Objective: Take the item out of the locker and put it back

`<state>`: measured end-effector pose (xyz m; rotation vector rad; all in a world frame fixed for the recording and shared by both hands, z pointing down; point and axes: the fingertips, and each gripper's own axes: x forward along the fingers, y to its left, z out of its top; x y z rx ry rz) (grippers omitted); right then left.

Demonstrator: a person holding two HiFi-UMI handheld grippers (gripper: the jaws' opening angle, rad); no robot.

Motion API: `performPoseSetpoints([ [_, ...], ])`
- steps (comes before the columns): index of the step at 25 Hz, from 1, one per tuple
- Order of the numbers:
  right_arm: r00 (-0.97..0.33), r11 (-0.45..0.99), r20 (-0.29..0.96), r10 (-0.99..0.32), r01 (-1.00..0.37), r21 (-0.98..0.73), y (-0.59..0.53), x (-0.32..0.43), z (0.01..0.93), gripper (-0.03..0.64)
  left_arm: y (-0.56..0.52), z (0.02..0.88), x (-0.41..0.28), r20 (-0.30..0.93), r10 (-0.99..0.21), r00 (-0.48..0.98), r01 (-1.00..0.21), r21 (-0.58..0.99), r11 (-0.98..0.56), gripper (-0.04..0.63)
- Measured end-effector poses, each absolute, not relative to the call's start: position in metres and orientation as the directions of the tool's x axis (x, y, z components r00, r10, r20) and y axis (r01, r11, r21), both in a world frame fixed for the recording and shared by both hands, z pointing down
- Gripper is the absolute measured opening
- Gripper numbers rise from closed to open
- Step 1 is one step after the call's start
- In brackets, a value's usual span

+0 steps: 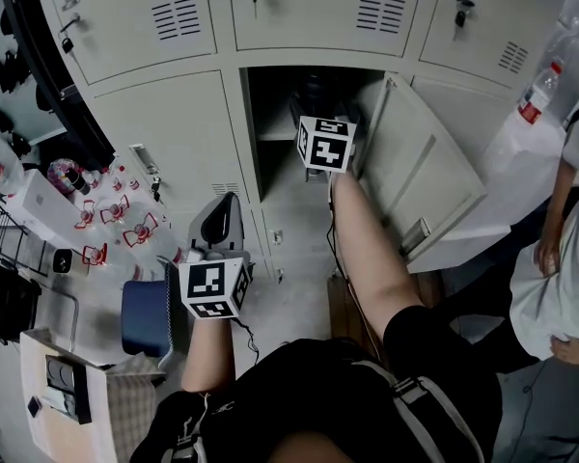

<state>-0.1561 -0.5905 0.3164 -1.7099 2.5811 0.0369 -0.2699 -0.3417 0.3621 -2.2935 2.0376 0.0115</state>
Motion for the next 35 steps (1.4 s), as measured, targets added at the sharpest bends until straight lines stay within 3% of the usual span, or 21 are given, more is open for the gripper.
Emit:
performPoseSetpoints([
  [14, -0.43, 0.428, 0.005, -0.903, -0.901, -0.066, -0.601, -0.162, 0.326, 0.394, -0.35, 0.366, -0.283, -0.048, -0.992, 0.115, -0.992, -0.053, -0.113, 0.012],
  [29, -0.533, 0.513, 0.052, -0.845, -0.833, -0.208, -0.536, -0.163, 0.341, 0.394, -0.345, 0.366, -0.269, -0.052, -0.992, 0.118, -0.992, -0.055, -0.116, 0.012],
  [35, -0.573, 0.562, 0.017, -0.819, -0.808, -0.176, -0.486, -0.157, 0.35, 0.394, -0.332, 0.364, -0.258, -0.068, -0.991, 0.116, -0.993, -0.043, -0.113, 0.012],
])
